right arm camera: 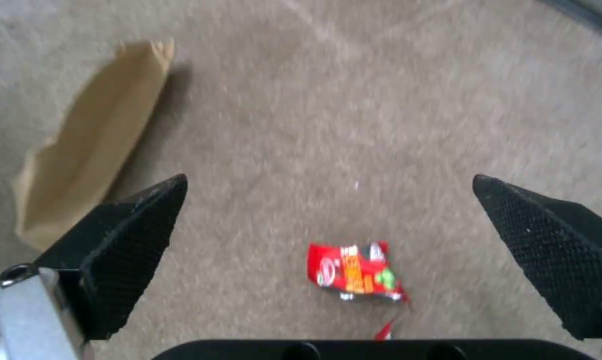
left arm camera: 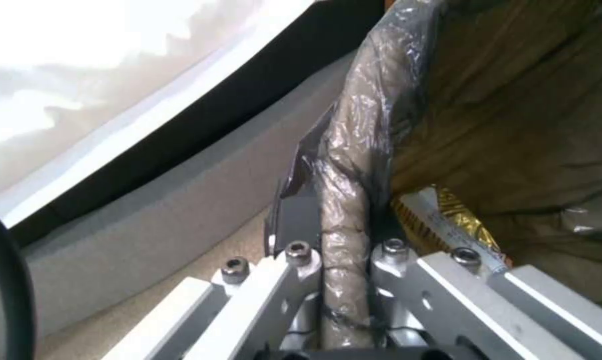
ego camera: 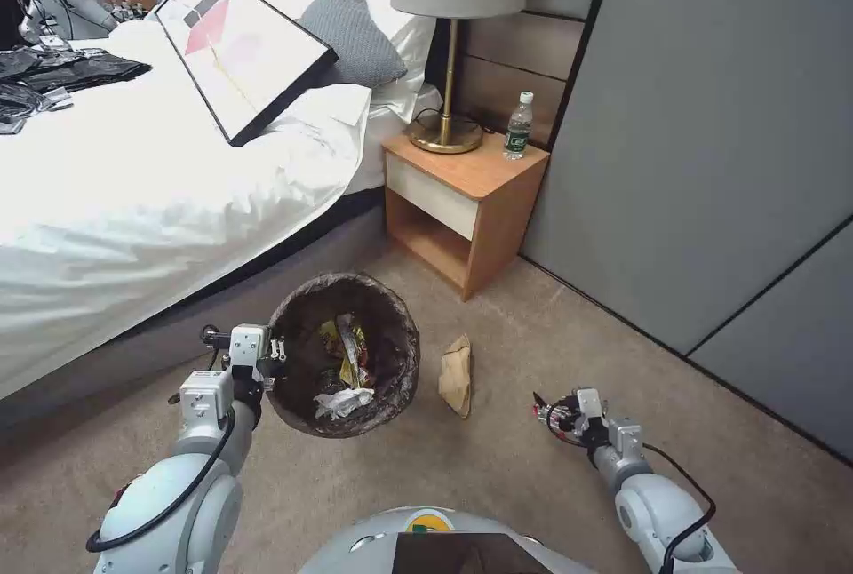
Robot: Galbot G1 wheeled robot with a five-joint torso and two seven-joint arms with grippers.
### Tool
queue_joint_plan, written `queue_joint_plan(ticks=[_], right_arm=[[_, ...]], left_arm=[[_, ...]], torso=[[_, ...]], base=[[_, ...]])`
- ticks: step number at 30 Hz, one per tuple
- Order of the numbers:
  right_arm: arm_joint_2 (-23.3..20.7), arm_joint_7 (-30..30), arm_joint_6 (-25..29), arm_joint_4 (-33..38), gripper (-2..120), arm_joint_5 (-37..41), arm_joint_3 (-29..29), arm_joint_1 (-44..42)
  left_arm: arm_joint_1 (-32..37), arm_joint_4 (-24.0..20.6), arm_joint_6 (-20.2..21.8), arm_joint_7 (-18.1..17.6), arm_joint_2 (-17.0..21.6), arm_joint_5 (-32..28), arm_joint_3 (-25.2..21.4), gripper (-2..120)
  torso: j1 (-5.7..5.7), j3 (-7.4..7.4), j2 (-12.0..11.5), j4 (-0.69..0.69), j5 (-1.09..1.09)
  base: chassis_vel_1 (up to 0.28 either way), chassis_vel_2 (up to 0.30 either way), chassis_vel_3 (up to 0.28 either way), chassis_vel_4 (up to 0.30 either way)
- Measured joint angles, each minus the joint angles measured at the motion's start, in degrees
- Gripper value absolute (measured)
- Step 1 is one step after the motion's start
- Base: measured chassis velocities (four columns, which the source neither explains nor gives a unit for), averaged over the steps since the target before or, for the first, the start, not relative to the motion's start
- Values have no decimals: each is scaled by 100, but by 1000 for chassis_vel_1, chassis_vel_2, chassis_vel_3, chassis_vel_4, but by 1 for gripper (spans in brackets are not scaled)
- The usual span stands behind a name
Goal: Pick up the trash bin, then pick up the garbage from the floor and place it into the trash bin.
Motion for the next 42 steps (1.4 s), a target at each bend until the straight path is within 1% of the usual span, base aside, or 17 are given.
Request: queue_joint_plan(ticks=[3, 10, 21, 29, 42], right_arm=[[-4, -1, -47, -194, 100, 110, -47, 124], [-10, 8, -165, -1004, 100, 336, -177, 584], [134, 5, -136, -1760, 100, 360, -234, 930], [253, 47, -136, -2035, 100, 297, -299, 1144], [348, 325, -212, -2093, 100, 155, -452, 1271]], left_arm=[[-5, 0, 0, 0, 1, 1, 4, 2], [17, 1, 0, 0, 5, 12, -5, 2], [32, 3, 0, 2, 18, 20, 8, 2], [36, 3, 0, 5, 23, 24, 17, 2], [27, 3, -5, 7, 18, 27, 28, 2]], torso=[[0, 0, 0, 0, 0], [0, 0, 0, 0, 0], [0, 0, 0, 0, 0], [0, 0, 0, 0, -1], [0, 0, 0, 0, 0]], base=[[0, 0, 0, 0], [0, 0, 0, 0], [0, 0, 0, 0], [0, 0, 0, 0], [0, 0, 0, 0]])
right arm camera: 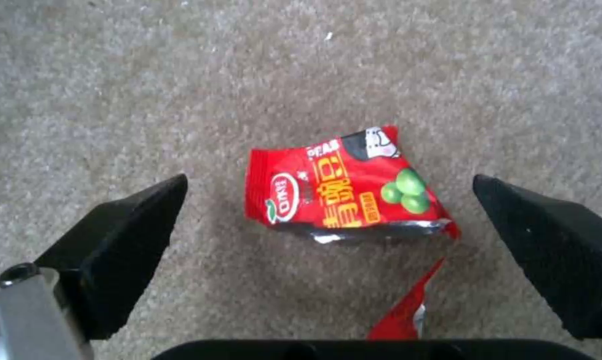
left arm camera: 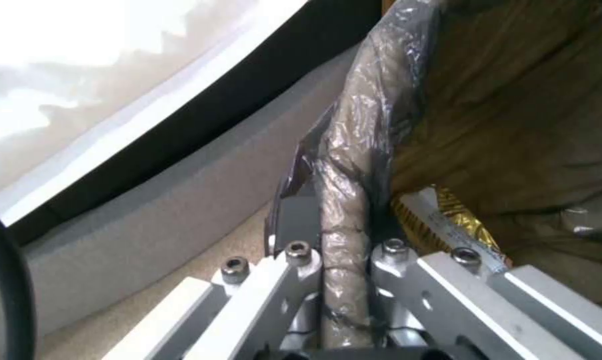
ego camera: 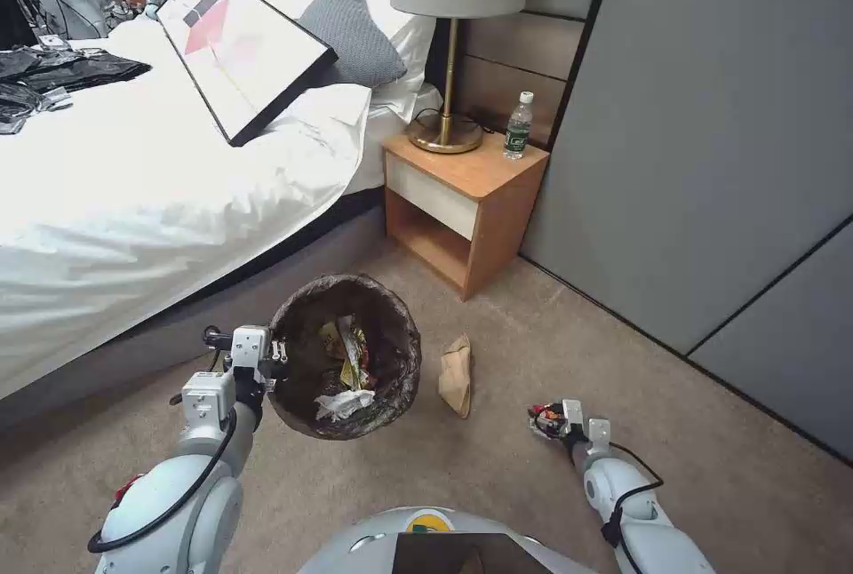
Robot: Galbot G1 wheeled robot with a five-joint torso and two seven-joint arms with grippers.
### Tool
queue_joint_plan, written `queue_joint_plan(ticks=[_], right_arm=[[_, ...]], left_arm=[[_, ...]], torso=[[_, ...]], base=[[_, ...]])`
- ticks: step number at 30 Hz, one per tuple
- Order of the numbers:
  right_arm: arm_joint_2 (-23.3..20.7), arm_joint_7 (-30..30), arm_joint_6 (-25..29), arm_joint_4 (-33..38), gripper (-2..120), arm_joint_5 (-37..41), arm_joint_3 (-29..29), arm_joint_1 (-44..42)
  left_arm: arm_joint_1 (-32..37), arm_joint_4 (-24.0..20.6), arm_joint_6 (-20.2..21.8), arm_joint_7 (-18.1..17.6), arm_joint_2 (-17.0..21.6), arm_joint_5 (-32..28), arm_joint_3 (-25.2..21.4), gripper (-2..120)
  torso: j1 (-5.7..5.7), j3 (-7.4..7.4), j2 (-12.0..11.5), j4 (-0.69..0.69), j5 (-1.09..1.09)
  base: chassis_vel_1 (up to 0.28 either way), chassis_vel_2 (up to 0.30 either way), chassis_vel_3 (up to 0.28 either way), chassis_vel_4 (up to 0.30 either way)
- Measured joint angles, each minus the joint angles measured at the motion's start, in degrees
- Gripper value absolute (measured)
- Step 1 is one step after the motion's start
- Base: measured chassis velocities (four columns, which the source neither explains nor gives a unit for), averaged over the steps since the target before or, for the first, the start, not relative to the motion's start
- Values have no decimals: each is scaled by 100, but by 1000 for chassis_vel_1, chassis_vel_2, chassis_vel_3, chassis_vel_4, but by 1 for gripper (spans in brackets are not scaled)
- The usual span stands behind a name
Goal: Pick up the trash bin, then pick up the garbage from the floor and place it into the trash bin.
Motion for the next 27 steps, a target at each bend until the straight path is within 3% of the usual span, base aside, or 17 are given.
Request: queue_joint_plan(ticks=[27], right_arm=[[80, 132, -36, -335, 100, -82, -84, 261]], left_arm=[[-28, 0, -9, 4, 3, -6, -4, 2]], torso=[[0, 0, 0, 0, 0]], base=[[0, 0, 0, 0]])
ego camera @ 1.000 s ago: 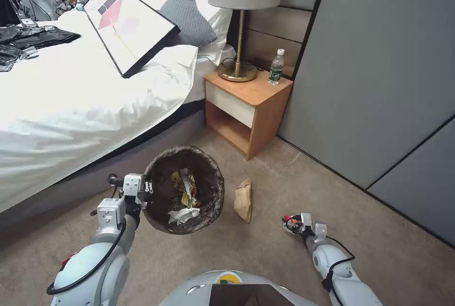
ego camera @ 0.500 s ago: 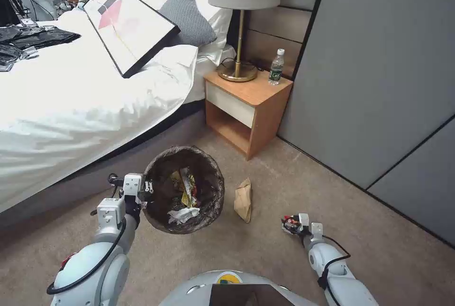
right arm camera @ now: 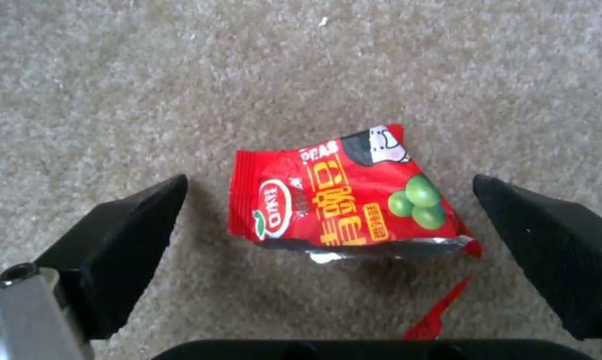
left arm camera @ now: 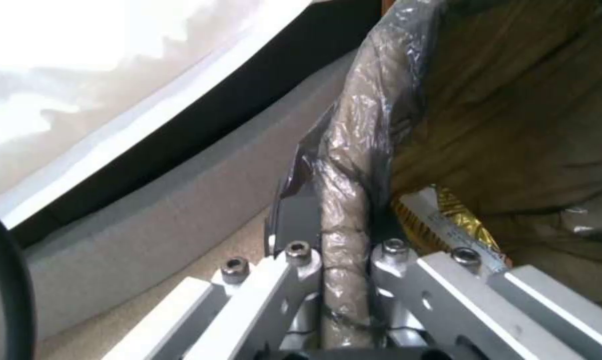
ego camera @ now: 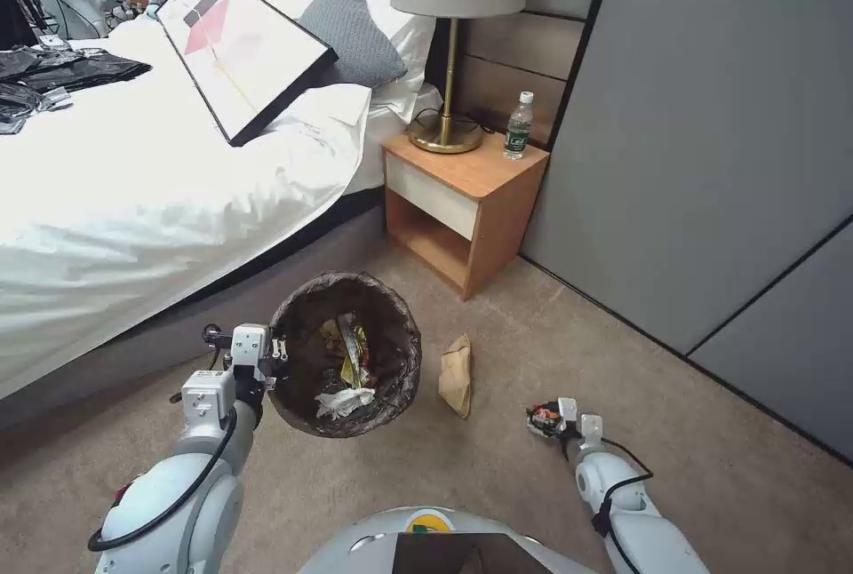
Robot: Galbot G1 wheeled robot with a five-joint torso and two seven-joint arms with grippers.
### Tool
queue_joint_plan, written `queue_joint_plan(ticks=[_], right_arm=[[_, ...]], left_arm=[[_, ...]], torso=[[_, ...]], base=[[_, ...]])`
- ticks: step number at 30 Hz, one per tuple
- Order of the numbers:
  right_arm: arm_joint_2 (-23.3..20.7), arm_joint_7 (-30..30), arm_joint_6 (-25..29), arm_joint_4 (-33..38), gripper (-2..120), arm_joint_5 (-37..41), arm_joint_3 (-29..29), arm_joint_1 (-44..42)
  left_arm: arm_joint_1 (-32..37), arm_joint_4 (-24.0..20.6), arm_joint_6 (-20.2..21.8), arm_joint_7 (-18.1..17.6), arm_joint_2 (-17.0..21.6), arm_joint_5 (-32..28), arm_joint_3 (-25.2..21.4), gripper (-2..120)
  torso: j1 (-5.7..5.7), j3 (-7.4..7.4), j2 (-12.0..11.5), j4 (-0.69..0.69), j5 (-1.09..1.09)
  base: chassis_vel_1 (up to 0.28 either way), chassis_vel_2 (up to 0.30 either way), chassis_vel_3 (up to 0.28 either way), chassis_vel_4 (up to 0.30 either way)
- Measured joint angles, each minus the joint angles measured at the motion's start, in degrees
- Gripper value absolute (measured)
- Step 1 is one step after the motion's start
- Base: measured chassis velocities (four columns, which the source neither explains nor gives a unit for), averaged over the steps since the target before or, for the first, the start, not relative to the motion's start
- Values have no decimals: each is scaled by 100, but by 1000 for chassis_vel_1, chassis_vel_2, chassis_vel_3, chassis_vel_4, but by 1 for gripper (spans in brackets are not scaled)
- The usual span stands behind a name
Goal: Pick up the trash bin, then pick up the garbage from the floor and place it into the trash bin.
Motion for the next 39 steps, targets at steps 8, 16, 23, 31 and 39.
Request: queue_joint_plan(ticks=[8, 16, 23, 31, 39], right_arm=[[34, -9, 43, -81, 99, -18, 16, 15], [45, -9, 83, -77, 82, -41, 32, -11], [47, -10, 107, -74, 66, -44, 41, -12], [69, -9, 114, -51, 45, -41, 38, -36], [88, -15, 115, -34, 20, -36, 39, -50]], left_arm=[[4, 0, 0, 0, 2, -2, -3, 2], [10, 0, -1, 0, -5, -1, -5, 2], [24, 0, -3, 0, -7, 1, -5, 2], [29, 0, -5, -1, -12, 7, 12, 2], [10, 0, -10, -2, -10, 10, 15, 2]], torso=[[0, 0, 0, 0, 0], [0, -1, 0, -2, -5], [0, -1, 1, -1, -4], [0, 0, 0, 1, 0], [0, 0, 0, 1, 3]], base=[[0, 0, 0, 0], [0, 0, 0, 0], [0, 0, 0, 0], [0, 0, 0, 0], [0, 0, 0, 0]])
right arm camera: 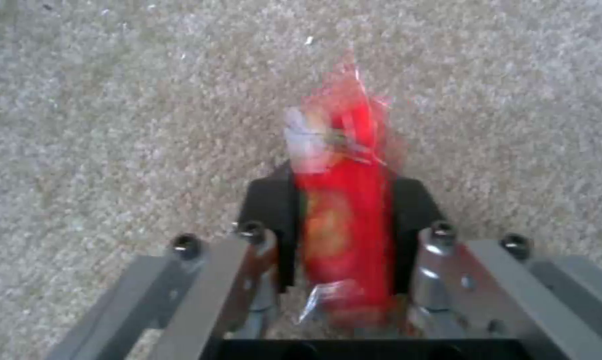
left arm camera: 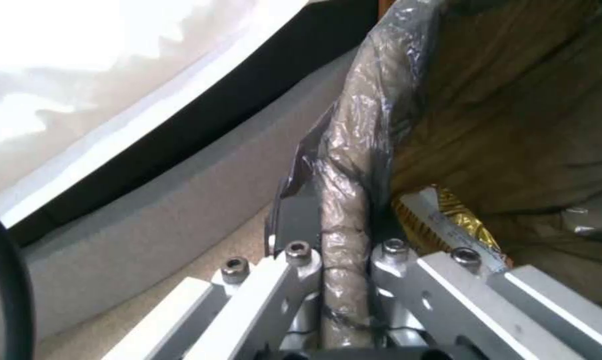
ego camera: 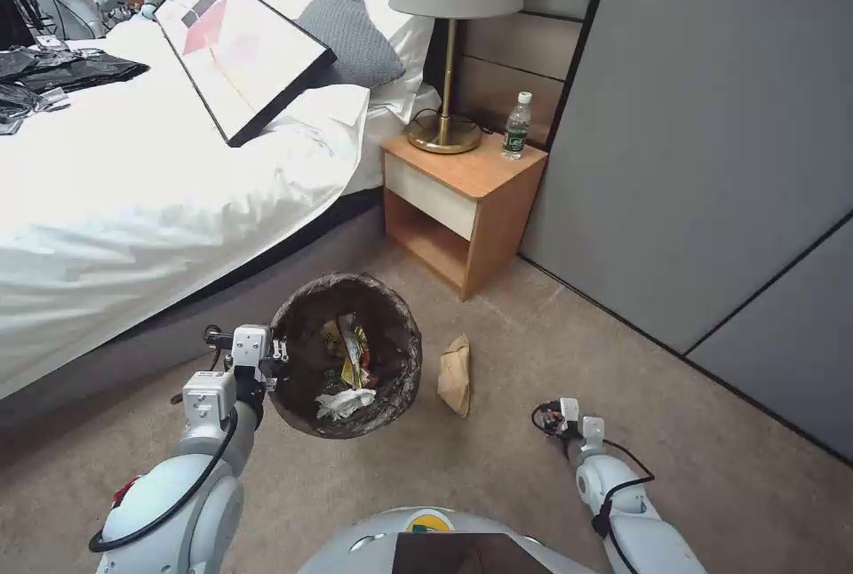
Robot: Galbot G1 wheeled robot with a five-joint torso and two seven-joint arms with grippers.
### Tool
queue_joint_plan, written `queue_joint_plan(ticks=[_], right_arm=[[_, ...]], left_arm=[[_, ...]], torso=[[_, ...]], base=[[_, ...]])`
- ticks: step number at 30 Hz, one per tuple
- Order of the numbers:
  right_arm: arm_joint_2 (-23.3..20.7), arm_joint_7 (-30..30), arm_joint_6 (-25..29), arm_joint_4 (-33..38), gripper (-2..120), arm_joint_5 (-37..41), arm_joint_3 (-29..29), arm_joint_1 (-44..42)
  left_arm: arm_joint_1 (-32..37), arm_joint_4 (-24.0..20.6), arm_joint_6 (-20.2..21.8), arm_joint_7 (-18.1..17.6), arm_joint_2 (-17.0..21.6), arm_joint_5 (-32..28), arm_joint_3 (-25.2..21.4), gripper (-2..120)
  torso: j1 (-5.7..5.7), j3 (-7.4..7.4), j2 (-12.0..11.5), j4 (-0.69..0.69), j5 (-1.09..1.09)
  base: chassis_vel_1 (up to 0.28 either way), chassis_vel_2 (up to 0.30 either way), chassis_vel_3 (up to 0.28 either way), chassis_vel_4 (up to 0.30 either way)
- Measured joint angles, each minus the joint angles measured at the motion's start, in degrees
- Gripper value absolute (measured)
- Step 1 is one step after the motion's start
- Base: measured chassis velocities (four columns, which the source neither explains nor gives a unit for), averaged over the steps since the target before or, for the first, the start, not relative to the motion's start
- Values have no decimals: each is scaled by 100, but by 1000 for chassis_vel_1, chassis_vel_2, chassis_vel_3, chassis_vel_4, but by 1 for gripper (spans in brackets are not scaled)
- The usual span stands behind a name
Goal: Pick up the trash bin, then pick up the garbage from the floor and place it into the trash bin.
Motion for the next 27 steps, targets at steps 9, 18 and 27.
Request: queue_joint_plan(ticks=[9, 18, 27], right_arm=[[15, -6, -1, 13, 0, 12, 16, -2], [11, 6, 35, 77, 0, 12, 55, -55], [7, 32, 150, 197, 0, -110, 136, -111]], left_arm=[[-20, 0, -2, -2, 5, -6, -4, 2], [-25, 0, -3, -3, 0, -7, 4, 2], [-22, 0, -9, -1, 0, -5, 0, 2]], torso=[[0, 0, 0, 0, 0], [0, 0, 0, -2, 0], [0, 1, 0, -3, -1]], base=[[0, 0, 0, 0], [0, 0, 0, 0], [0, 0, 0, 0]])
